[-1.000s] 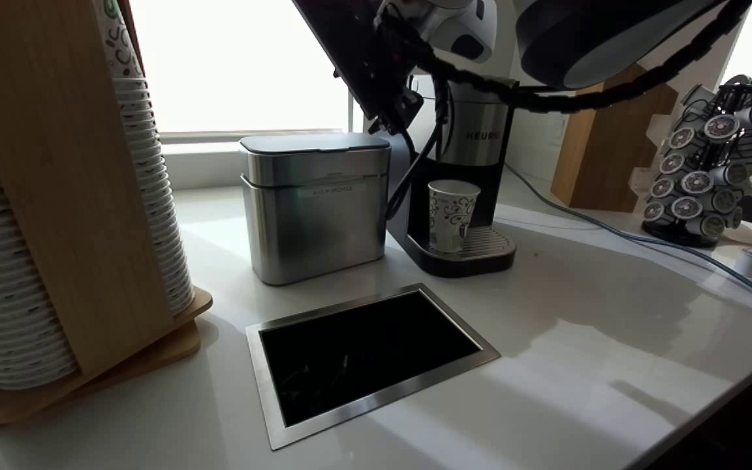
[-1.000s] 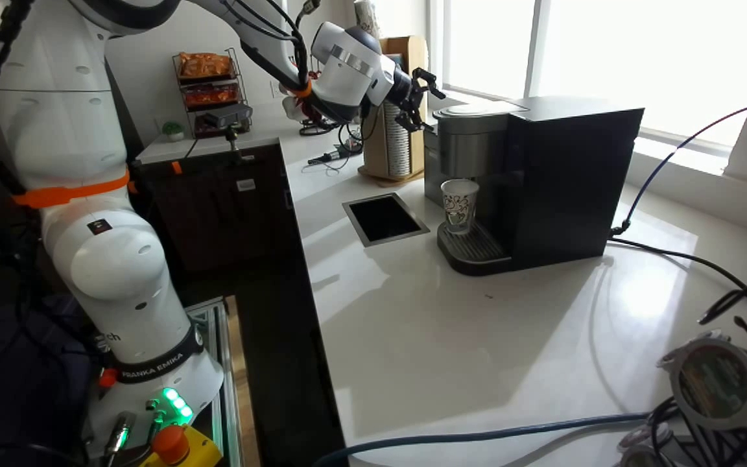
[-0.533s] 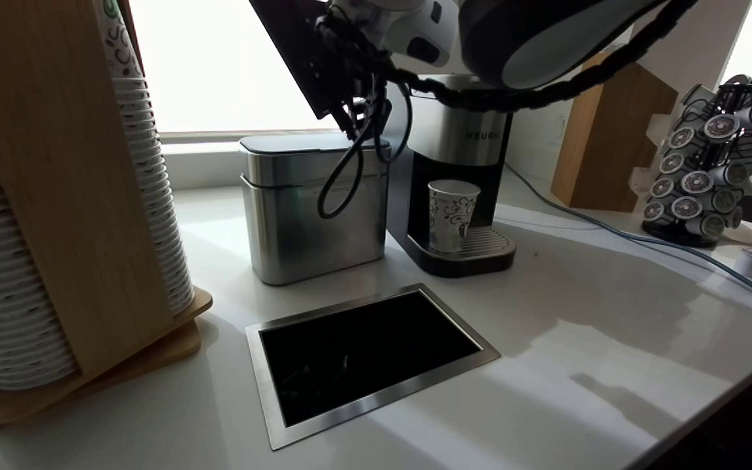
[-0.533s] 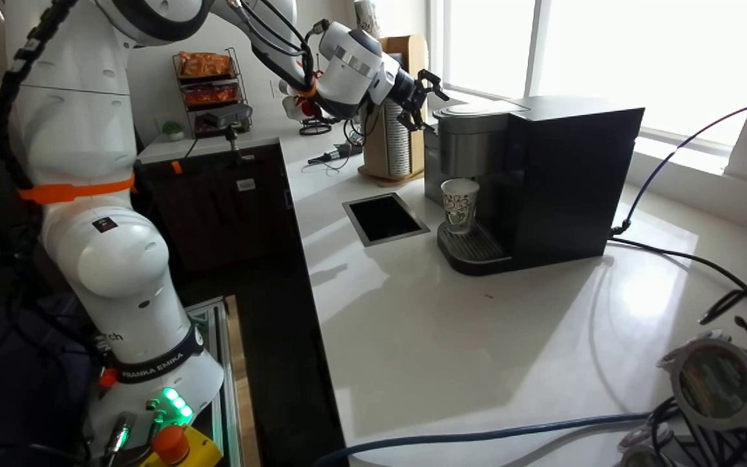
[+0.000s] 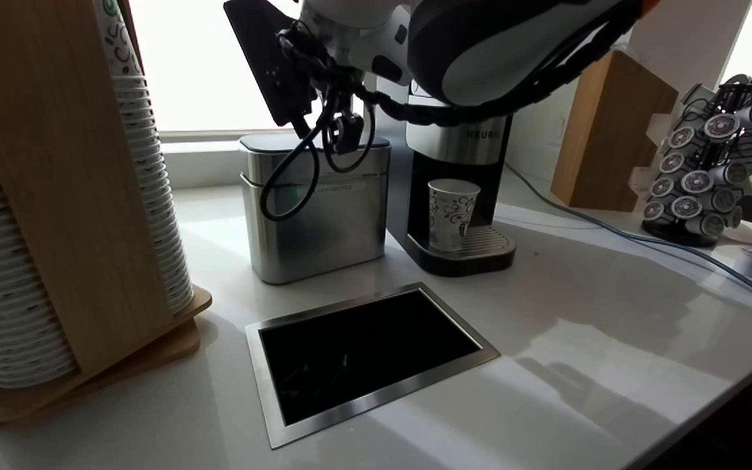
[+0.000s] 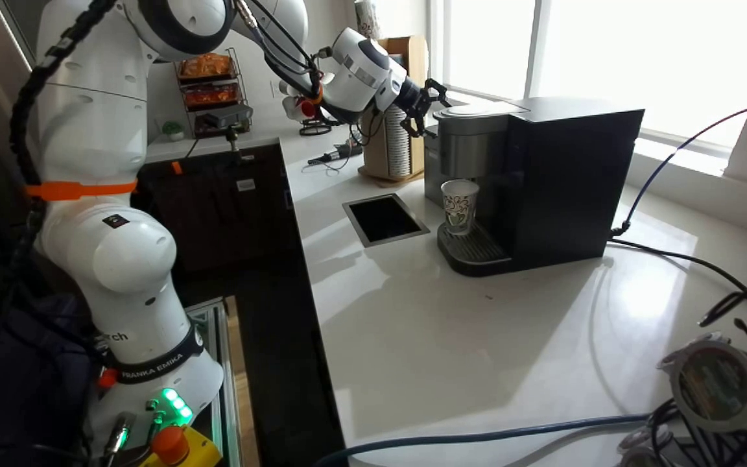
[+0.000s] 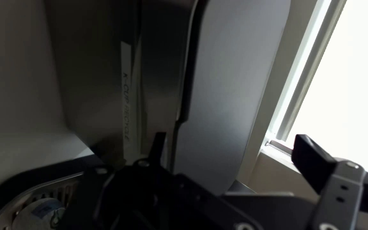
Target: Open the storage bin
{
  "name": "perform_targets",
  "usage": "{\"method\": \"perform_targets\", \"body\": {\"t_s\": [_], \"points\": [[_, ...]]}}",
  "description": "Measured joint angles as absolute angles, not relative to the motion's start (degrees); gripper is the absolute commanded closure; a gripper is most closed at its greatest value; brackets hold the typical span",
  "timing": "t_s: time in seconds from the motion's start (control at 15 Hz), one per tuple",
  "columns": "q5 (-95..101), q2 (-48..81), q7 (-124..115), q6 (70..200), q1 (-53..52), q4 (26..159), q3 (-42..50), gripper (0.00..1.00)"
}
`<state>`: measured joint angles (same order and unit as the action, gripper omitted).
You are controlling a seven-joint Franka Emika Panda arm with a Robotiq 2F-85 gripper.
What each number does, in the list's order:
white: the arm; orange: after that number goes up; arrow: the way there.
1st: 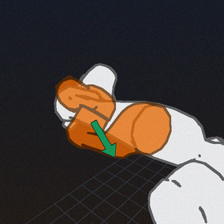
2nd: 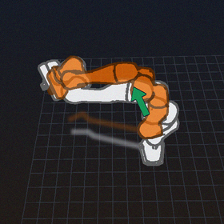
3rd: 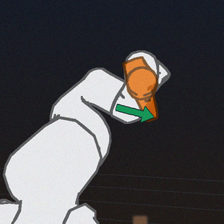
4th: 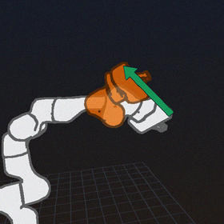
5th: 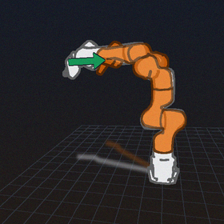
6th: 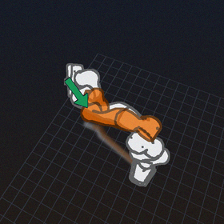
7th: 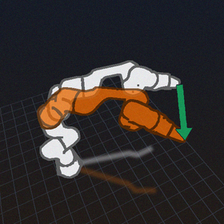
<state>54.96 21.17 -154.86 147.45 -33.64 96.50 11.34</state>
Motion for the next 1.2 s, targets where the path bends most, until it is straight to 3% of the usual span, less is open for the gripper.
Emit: {"method": "perform_targets", "body": {"t_s": [0.8,1.2], "points": [[45.16,24.41,-154.81,145.79,-48.41,97.43,27.63,0.00],[49.75,23.56,-156.75,144.83,-45.39,99.58,23.62,0.00]]}}
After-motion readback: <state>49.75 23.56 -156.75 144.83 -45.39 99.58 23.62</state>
